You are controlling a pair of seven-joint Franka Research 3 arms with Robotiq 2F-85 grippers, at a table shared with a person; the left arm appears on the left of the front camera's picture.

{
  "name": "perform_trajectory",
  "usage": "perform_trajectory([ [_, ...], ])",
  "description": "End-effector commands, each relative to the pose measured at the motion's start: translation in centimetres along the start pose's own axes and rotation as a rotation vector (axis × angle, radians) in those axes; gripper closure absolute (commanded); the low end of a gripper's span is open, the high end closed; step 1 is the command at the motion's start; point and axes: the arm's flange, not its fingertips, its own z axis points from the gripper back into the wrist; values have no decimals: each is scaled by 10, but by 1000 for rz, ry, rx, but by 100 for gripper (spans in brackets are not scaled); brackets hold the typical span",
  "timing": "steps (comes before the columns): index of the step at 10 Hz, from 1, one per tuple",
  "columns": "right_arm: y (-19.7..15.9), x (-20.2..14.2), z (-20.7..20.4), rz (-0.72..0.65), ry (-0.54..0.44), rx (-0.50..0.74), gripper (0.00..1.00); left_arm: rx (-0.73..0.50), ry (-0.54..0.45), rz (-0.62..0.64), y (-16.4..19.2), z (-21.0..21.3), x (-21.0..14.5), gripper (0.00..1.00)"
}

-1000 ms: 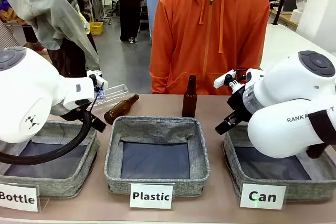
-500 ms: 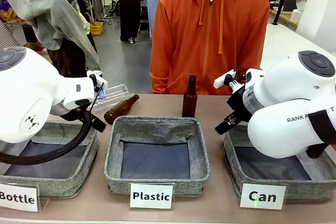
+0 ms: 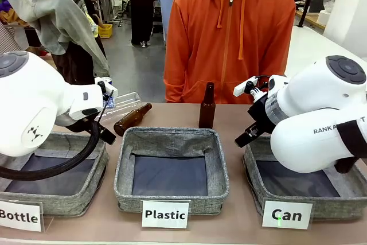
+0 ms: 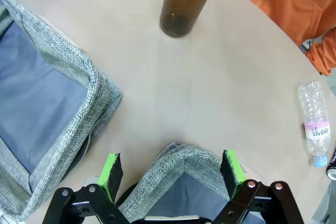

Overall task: Sort the can waste into the basket.
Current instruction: Pick up the can waste from the table and place it in the right Fabric basket.

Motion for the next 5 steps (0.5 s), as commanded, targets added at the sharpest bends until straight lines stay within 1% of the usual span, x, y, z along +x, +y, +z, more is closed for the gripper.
perform_trajectory([
  [1,-4,4,20,8,20,11,0,-54,-53,-25,-10,34,7,0],
  [2,-7,5,52,-18,23,109,0,-110,-90,23,-21,77,14,0],
  [3,-11,7,92,-134,-8,223,0,-116,-70,123,-33,121,22,0],
  [4,-24,2,126,-265,-18,313,0,-219,-88,166,-38,158,23,0],
  [5,-38,-16,158,-324,-52,498,0,-267,-97,207,-34,201,10,0],
])
